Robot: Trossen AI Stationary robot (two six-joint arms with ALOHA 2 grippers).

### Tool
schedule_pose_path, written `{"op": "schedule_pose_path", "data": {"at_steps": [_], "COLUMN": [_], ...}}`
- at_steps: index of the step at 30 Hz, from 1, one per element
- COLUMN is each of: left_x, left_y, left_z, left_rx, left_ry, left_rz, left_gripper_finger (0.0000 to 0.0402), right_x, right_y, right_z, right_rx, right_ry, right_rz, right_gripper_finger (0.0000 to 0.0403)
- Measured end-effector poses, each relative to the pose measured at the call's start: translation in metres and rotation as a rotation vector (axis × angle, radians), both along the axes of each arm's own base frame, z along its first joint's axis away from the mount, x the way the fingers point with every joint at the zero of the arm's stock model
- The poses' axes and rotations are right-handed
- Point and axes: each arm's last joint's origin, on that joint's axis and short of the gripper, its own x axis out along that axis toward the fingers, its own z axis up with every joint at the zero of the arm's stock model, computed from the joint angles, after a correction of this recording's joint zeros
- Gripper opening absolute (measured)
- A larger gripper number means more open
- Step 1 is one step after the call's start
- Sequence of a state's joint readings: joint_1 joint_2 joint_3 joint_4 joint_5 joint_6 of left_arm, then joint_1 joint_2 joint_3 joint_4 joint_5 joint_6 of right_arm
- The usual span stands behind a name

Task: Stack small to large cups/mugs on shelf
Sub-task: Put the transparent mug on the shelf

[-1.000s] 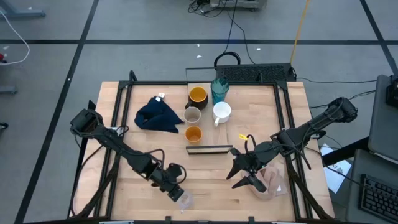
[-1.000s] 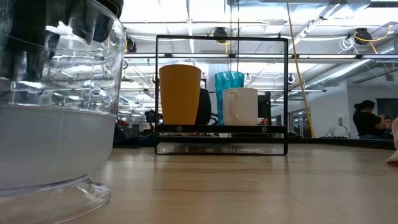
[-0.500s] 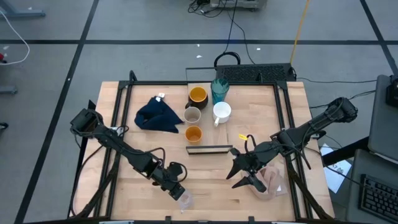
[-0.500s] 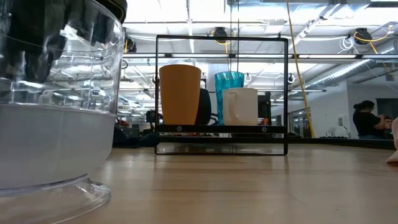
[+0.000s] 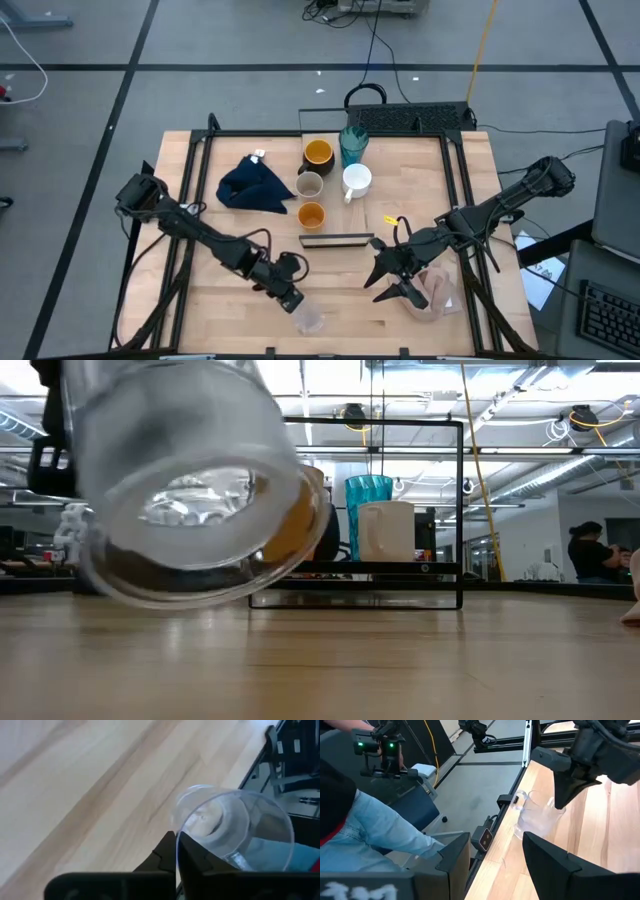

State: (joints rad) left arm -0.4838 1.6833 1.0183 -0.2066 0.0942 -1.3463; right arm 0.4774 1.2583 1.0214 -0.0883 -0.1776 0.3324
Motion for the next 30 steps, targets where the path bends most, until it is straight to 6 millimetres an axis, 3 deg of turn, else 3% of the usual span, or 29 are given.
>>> {"op": "schedule_pose_path", "data": {"at_steps": [9, 16, 20, 30], "left_x": [0.011, 0.034, 0.039, 0.047], "left_y": [0.009, 0.013, 0.014, 0.014], "left_z": [0.005, 0.033, 0.045, 0.067], "left_rx": [-0.097, -0.314, -0.357, -0.431], "left_ry": [-0.020, -0.316, -0.454, -0.487], "left_rz": [0.165, 0.400, 0.540, 0.708], "left_gripper_finger": [0.0002, 0.0001, 0.0001, 0.0000], "right_x": [-0.001, 0.004, 0.006, 0.004], "right_y": [-0.001, 0.003, -0.002, -0.008], "right_z": [-0.002, 0.016, 0.012, 0.010], "right_rx": [0.092, 0.238, 0.202, -0.019], "right_ry": [0.105, -0.032, -0.015, -0.105], "right_rz": [-0.081, -0.074, -0.077, -0.060], "right_gripper_finger": [0.0171, 0.0171, 0.0171, 0.0201]}}
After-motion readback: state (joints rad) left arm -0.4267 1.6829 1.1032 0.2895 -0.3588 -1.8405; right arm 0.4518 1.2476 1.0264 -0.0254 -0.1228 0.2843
